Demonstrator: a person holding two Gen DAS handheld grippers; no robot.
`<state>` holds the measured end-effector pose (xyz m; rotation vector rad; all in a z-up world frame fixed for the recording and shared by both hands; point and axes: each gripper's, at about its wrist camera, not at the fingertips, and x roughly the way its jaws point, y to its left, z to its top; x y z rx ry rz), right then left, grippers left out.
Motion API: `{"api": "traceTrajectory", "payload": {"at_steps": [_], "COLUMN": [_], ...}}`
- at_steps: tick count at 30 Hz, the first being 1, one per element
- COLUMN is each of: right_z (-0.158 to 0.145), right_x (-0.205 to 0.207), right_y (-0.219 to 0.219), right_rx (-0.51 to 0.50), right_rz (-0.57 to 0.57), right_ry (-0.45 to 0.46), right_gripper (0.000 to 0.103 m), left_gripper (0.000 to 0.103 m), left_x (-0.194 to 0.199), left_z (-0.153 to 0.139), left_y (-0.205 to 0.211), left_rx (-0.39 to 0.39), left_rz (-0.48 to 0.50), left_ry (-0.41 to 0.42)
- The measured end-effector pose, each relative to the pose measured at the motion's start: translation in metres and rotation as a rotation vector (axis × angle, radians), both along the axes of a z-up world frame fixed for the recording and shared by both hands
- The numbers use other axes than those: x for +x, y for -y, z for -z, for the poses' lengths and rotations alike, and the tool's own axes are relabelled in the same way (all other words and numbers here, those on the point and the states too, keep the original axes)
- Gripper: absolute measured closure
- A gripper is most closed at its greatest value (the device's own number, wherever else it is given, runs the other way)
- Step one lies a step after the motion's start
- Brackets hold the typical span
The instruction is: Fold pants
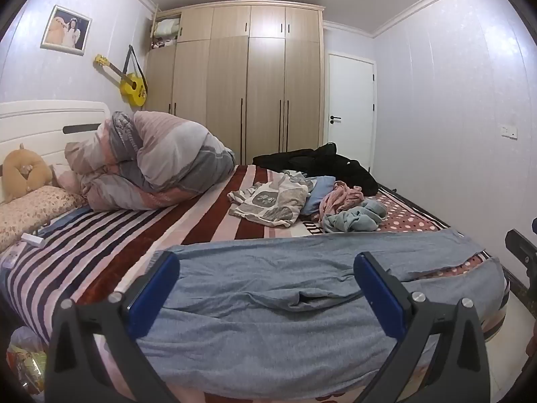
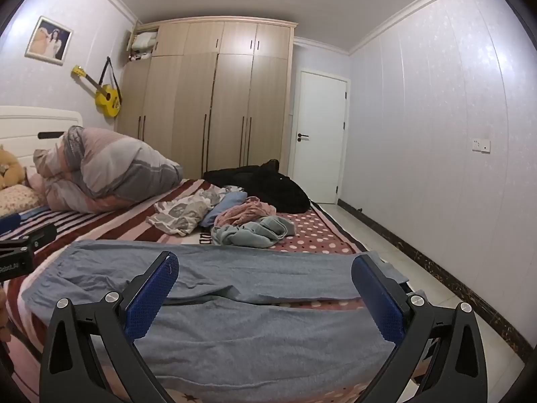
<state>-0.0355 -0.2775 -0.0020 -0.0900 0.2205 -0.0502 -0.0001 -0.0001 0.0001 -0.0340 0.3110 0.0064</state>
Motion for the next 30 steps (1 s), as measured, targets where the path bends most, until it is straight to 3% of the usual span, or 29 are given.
{"api": "traceTrajectory", "payload": {"at_steps": [30], "right_z": [0.0037], "right_x": [0.0036], "right_y": [-0.0029], "right_rx": [0.0], "right_rz": [0.016], "right_ry": [-0.029], "right_gripper": [0.0], "left_gripper": [0.001], "left_x": [0.0002], "left_z": [0.0], "left_y": [0.0005], "left_rx": [0.001], "left_rz": [0.002], "left_ry": [-0.005]}}
